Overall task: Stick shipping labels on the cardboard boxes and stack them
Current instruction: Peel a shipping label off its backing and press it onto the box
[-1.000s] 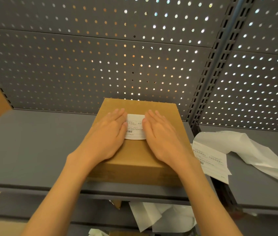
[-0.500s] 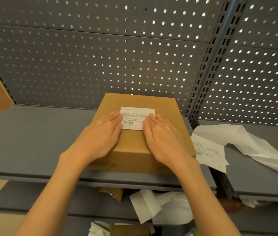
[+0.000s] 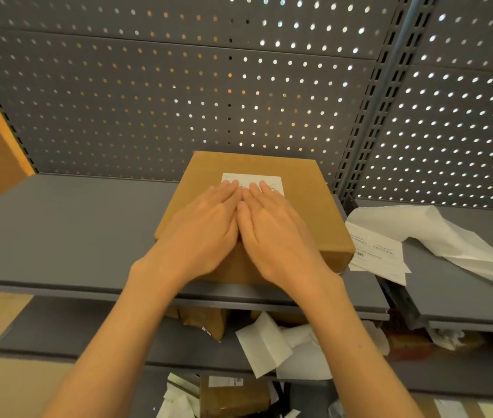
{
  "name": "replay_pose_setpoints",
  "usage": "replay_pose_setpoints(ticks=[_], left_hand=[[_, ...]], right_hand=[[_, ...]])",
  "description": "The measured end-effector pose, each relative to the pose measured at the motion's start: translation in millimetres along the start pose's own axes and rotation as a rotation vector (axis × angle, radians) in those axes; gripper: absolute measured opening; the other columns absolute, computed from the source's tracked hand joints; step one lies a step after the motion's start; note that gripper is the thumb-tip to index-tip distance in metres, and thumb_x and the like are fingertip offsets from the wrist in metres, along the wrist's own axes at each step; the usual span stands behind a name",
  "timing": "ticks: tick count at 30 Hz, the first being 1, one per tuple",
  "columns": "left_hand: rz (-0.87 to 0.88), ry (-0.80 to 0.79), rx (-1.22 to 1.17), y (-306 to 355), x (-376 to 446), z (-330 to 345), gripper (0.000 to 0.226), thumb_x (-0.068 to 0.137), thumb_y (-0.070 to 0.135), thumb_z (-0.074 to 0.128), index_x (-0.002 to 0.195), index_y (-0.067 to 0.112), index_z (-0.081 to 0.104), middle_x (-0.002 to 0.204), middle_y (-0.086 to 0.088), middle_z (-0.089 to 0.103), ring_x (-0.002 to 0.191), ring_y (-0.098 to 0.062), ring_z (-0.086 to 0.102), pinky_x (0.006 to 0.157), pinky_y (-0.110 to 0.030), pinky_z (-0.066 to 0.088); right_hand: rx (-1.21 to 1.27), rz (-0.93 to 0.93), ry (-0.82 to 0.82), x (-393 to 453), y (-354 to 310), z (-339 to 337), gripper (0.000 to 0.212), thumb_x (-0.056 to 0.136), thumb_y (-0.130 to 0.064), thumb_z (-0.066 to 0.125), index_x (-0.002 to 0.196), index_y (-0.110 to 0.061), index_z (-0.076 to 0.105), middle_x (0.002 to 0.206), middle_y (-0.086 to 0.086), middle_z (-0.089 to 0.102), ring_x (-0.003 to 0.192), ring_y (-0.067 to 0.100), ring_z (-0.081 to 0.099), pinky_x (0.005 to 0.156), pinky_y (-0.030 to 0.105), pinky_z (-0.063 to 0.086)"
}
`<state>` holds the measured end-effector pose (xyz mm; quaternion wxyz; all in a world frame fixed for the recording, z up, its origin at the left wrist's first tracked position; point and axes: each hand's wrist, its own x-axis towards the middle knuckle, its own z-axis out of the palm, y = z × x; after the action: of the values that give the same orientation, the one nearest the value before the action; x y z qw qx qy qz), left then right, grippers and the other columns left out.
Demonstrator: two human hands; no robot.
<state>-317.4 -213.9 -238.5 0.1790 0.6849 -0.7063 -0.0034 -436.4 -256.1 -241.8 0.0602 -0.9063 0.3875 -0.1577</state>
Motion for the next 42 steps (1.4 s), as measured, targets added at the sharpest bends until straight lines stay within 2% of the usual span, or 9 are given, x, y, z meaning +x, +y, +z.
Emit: replay_pose_setpoints(ticks=[2,7,12,20,26,33,37,39,42], left_hand=[[0.002,-0.023,-0.006,-3.4,-2.0,2.5,0.047,0.102,0.02,0.022,0.148,0.016,0.019,0.156,0.001,0.017,0.143,-0.007,0.01,0.108,-0.012,-0.002],[-0.012,-0.056,0.001,-5.5,-6.4,6.1,0.047,0.102,0.024,0.022,0.148,0.015,0.022,0.155,0.001,0.02,0.143,-0.007,0.015,0.108,-0.012,0.001],[-0.066,-0.018,0.017,-8.8,-12.5,0.2,0.047,0.102,0.026,0.024,0.147,0.013,0.026,0.155,0.001,0.022,0.142,-0.01,0.018,0.11,-0.016,0.005],[-0.132,-0.018,0.018,-18.7,-21.9,-6.5,0.047,0.102,0.03,0.022,0.148,0.021,0.024,0.155,0.01,0.017,0.142,-0.006,0.014,0.112,-0.022,0.012],[-0.131,0.001,0.064,-20.2,-23.7,-5.2,0.048,0.102,0.03,0.02,0.149,0.021,0.019,0.156,0.008,0.015,0.143,-0.006,0.012,0.111,-0.019,0.007],[-0.161,0.042,0.088,-27.7,-27.8,-5.4,0.047,0.101,0.034,0.022,0.147,0.026,0.025,0.156,0.004,0.02,0.142,-0.013,0.018,0.112,-0.026,0.015],[-0.318,0.142,-0.121,-36.3,-29.2,0.4,0.051,0.098,0.039,0.036,0.145,0.019,0.033,0.154,-0.002,0.024,0.14,-0.021,0.024,0.11,-0.036,0.023],[-0.418,0.214,-0.332,-39.3,-27.7,3.5,0.055,0.095,0.039,0.045,0.144,0.017,0.035,0.151,-0.004,0.031,0.137,-0.023,0.03,0.109,-0.039,0.025],[-0.592,0.304,-0.762,-44.4,-25.7,7.7,0.059,0.09,0.037,0.055,0.143,0.02,0.036,0.143,0.0,0.041,0.124,-0.02,0.043,0.096,-0.033,0.036]], right_hand=[[-0.035,-0.009,-0.006,-2.8,-1.8,2.4,0.064,0.096,-0.035,-0.001,0.147,-0.008,0.026,0.155,0.008,0.027,0.145,0.018,0.015,0.118,0.028,0.004],[-0.017,0.037,-0.034,-9.3,-2.7,3.3,0.049,0.103,-0.029,0.017,0.147,-0.012,0.028,0.155,0.005,0.027,0.144,0.016,0.018,0.116,0.029,0.007],[-0.04,0.11,-0.006,-14.7,5.9,2.5,0.049,0.103,-0.031,0.017,0.147,-0.012,0.028,0.155,0.003,0.026,0.144,0.015,0.018,0.117,0.029,0.009],[-0.024,0.167,0.032,-22.9,15.8,-1.0,0.049,0.103,-0.029,0.017,0.146,-0.011,0.03,0.154,0.002,0.028,0.144,0.015,0.018,0.118,0.029,0.01],[-0.021,0.192,0.059,-27.6,20.4,-1.7,0.049,0.103,-0.028,0.016,0.147,-0.012,0.03,0.155,0.002,0.028,0.144,0.015,0.018,0.118,0.029,0.01],[-0.05,0.21,0.094,-28.3,21.9,0.4,0.05,0.102,-0.029,0.015,0.146,-0.012,0.034,0.153,0.003,0.031,0.143,0.017,0.021,0.117,0.032,0.013],[-0.041,0.286,0.259,-26.6,32.5,-0.5,0.056,0.094,-0.036,0.016,0.134,-0.014,0.049,0.142,0.006,0.048,0.135,0.022,0.036,0.113,0.04,0.024],[0.071,0.362,0.331,-26.5,38.3,-4.5,0.048,0.097,-0.035,0.03,0.137,-0.014,0.047,0.142,0.006,0.046,0.133,0.023,0.037,0.11,0.039,0.027],[0.309,0.482,0.37,-30.0,47.3,-9.6,0.05,0.094,-0.032,0.045,0.141,-0.018,0.039,0.142,0.001,0.044,0.127,0.021,0.042,0.099,0.036,0.036]])
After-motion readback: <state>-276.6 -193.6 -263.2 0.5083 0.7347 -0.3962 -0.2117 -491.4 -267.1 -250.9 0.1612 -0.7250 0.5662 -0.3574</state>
